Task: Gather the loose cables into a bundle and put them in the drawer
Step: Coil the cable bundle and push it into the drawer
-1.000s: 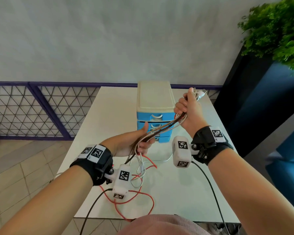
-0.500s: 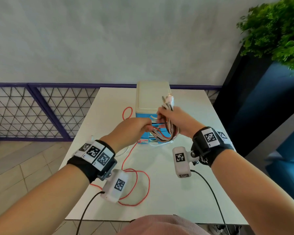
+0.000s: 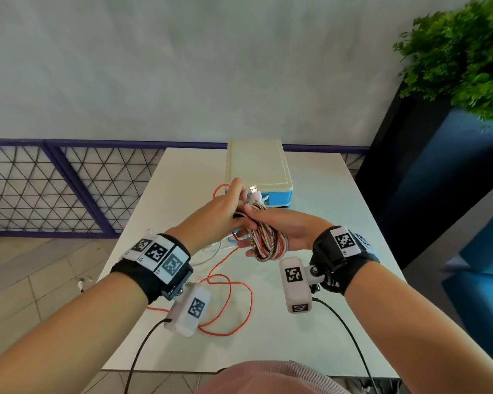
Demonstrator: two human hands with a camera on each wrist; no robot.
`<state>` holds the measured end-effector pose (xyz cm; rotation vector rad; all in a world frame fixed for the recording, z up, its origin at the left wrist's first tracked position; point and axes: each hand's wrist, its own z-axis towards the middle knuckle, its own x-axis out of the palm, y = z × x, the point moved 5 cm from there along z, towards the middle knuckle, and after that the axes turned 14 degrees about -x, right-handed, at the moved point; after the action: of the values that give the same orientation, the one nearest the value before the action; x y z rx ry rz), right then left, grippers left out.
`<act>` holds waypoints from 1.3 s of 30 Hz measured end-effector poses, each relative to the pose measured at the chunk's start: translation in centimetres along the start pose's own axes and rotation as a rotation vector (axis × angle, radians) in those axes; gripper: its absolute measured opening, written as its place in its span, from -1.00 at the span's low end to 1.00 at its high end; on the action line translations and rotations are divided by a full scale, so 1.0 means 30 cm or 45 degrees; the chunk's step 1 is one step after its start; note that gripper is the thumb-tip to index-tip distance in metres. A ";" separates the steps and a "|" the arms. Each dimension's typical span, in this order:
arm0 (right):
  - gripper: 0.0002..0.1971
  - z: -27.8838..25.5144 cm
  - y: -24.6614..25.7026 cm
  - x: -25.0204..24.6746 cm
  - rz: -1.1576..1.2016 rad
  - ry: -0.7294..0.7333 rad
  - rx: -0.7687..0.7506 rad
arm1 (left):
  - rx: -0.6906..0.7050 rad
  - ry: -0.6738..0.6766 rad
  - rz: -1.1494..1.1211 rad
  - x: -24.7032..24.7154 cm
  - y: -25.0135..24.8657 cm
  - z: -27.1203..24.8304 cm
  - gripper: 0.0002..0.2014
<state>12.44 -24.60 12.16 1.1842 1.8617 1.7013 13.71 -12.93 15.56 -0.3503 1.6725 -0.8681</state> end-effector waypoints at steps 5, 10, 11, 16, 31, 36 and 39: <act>-0.70 -0.001 -0.001 -0.004 -0.094 -0.068 0.047 | -0.031 0.017 0.011 0.010 0.009 0.013 -0.59; -0.79 -0.020 0.016 -0.024 -0.109 -0.141 -0.019 | -0.217 0.438 -0.096 0.037 0.063 0.019 -0.80; -0.84 -0.024 0.023 -0.039 -0.091 -0.187 -0.049 | -0.215 0.498 -0.067 0.039 0.085 0.014 -0.82; -0.77 -0.042 0.060 -0.103 -0.109 -0.397 -0.170 | -0.212 0.451 0.189 0.052 0.233 0.007 -0.90; -0.92 -0.033 0.064 -0.183 -0.262 -0.714 -0.225 | -0.304 0.161 -0.319 0.023 0.292 -0.007 -0.83; -0.88 -0.037 0.040 -0.217 -0.241 -0.764 -0.194 | -0.378 0.056 -0.985 -0.008 0.310 -0.009 -0.80; -0.85 -0.033 0.026 -0.213 -0.230 -0.748 -0.175 | -0.441 -0.033 -1.165 -0.045 0.322 -0.003 -0.89</act>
<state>15.73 -30.15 11.37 1.2449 1.4174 1.1907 16.09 -5.46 9.75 -1.4294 1.6199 -1.2019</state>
